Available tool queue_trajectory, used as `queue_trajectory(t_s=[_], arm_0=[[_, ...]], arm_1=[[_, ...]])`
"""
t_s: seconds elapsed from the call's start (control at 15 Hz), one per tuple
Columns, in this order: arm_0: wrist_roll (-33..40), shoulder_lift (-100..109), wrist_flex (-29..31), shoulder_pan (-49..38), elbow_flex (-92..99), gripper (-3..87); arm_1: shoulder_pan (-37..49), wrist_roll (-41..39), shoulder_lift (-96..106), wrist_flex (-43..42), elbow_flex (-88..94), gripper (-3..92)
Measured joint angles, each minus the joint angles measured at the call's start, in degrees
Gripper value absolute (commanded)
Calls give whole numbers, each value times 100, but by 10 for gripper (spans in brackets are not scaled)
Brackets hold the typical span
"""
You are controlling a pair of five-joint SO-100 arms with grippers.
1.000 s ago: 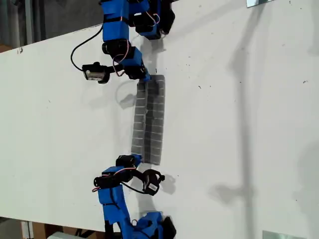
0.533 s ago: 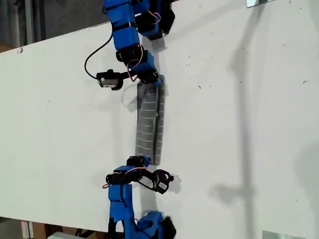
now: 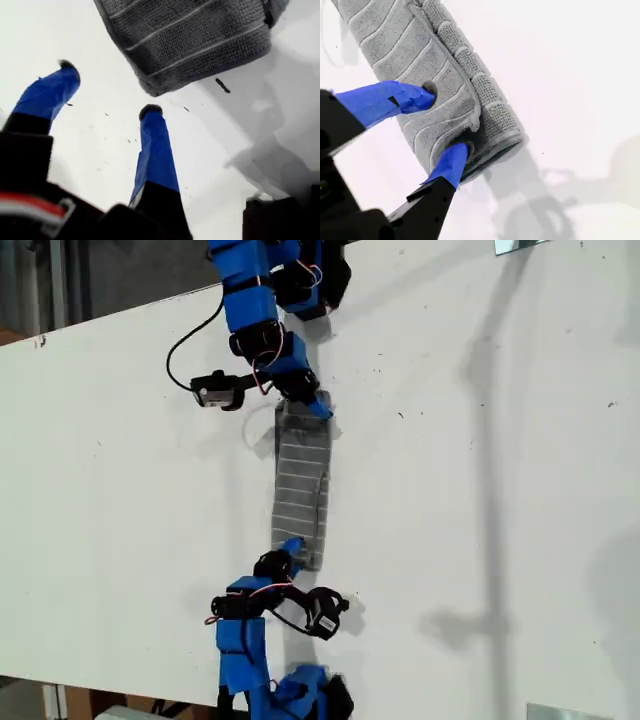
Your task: Grasp corners of a square towel and fold twice.
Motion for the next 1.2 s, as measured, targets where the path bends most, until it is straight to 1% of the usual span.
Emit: queue_trajectory(t_s=[0.13, 0.2, 0.27, 0.47, 0.6, 0.73, 0.93, 1.07, 1.2], arm_0=[[0, 404, 237, 9, 79, 271], [-18, 756, 369, -53, 264, 275], [-18, 1195, 369, -158, 624, 279], [-26, 2540, 237, -246, 1679, 286], [-167, 3164, 114, -255, 2241, 306], [-290, 3560, -26, -246, 2681, 313], [-475, 4535, -35, -167, 3366, 313], [-642, 5291, -44, 0, 3744, 314], [-703, 5511, -62, 158, 3832, 314]], arm_1=[[404, -149, 598, 501, 18, 351], [650, -167, 896, 606, 176, 353], [844, -176, 1204, 571, 536, 354], [1072, -167, 1617, 88, 1441, 354], [1230, -167, 1635, -325, 1811, 360], [1274, -167, 1028, -729, 1793, 370], [1354, -185, -1107, -1257, 1292, 367], [1477, -185, -1380, -1292, 1274, 344], [1547, -229, -1556, -1485, 1160, 321]])
